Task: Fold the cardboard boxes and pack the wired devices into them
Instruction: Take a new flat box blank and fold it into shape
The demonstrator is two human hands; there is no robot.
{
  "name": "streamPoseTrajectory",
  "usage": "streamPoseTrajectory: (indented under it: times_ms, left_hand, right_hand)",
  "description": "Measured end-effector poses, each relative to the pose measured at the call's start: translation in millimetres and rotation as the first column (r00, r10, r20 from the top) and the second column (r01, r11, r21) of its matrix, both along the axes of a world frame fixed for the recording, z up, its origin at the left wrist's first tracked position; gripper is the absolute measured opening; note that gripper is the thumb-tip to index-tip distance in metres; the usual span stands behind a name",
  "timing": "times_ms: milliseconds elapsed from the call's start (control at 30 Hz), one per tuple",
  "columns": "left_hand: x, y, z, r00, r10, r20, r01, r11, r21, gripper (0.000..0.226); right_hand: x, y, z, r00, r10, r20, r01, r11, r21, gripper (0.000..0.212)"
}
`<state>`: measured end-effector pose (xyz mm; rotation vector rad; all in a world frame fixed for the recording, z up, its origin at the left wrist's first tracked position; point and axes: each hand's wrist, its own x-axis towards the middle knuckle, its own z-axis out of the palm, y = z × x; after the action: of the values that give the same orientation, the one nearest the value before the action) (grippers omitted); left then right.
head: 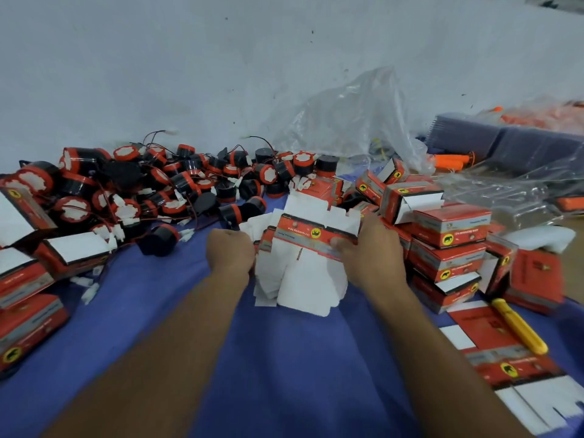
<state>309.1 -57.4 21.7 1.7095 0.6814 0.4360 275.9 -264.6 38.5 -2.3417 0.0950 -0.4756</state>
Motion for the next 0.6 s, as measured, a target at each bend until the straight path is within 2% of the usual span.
streamPoseTrajectory:
  times_ms: [67,100,133,200,233,300,367,400,433,467,533,567,600]
  left_hand:
    - [-9.7,-6.7,-11.9,0.999,-0.035,0.015,0.03,0.972,0.235,0.021]
    - [-15.4,-8.3,-16.6,0.997,-0.075,0.024,0.063,0.945,0.321,0.018]
    - [-21.6,-8.7,-20.1,0.994,-0.108,0.017,0.095,0.929,0.358,0.013]
    - [-33.1,-6.4,-25.0,0.985,-0.172,0.022,0.153,0.921,0.358,0.007]
    - [-37.5,-6.2,-24.7,0.976,-0.213,0.045,0.184,0.92,0.347,0.003]
    - [-48.7,-6.5,-14.0,0.946,-0.282,0.158,0.214,0.913,0.347,0.016]
    - [-64.5,-4.7,4.2,0.861,-0.375,0.343,0.306,0.921,0.24,0.04]
    - [-76.9,-2.4,14.1,0.781,-0.448,0.436,0.436,0.89,0.134,0.055]
    - [-87.5,1.3,19.8,0.686,-0.512,0.517,0.566,0.822,0.063,0.071]
    - [-101.6,8.0,22.5,0.626,-0.538,0.565,0.629,0.776,0.043,0.084]
    - [-123.0,25.0,26.5,0.598,-0.572,0.561,0.634,0.766,0.105,0.1]
    - [-130.0,35.9,23.7,0.612,-0.566,0.553,0.64,0.765,0.075,0.106]
    - [-134.5,42.4,22.4,0.65,-0.517,0.557,0.635,0.772,-0.024,0.111]
  right_hand:
    - [-5.2,2.1,1.9,0.973,-0.034,0.227,0.056,0.994,-0.09,0.024]
    - [-4.6,0.3,3.4,0.939,-0.063,0.339,0.073,0.997,-0.014,0.018]
    - [-4.4,-2.3,7.6,0.906,-0.109,0.41,0.054,0.988,0.141,0.012]
    - [-8.4,-5.4,18.5,0.857,-0.19,0.479,-0.058,0.888,0.456,0.012]
    - [-12.6,-4.0,22.3,0.839,-0.206,0.504,-0.107,0.845,0.524,0.016]
    - [-25.8,8.7,25.8,0.82,-0.148,0.552,-0.177,0.852,0.492,0.01]
    - [-44.8,34.1,19.3,0.84,0.044,0.54,-0.297,0.871,0.391,0.015]
    - [-55.6,48.9,15.4,0.845,0.184,0.503,-0.396,0.847,0.356,0.014]
    - [-65.4,63.2,12.7,0.832,0.326,0.45,-0.496,0.8,0.338,0.011]
    - [-74.4,75.8,11.0,0.791,0.471,0.392,-0.6,0.725,0.339,0.008]
    - [-86.5,93.0,13.2,0.631,0.727,0.269,-0.762,0.517,0.39,0.024]
    - [-89.3,97.9,15.3,0.527,0.822,0.218,-0.817,0.419,0.395,0.034]
    - [-89.5,100.6,17.2,0.443,0.879,0.177,-0.862,0.363,0.354,0.043]
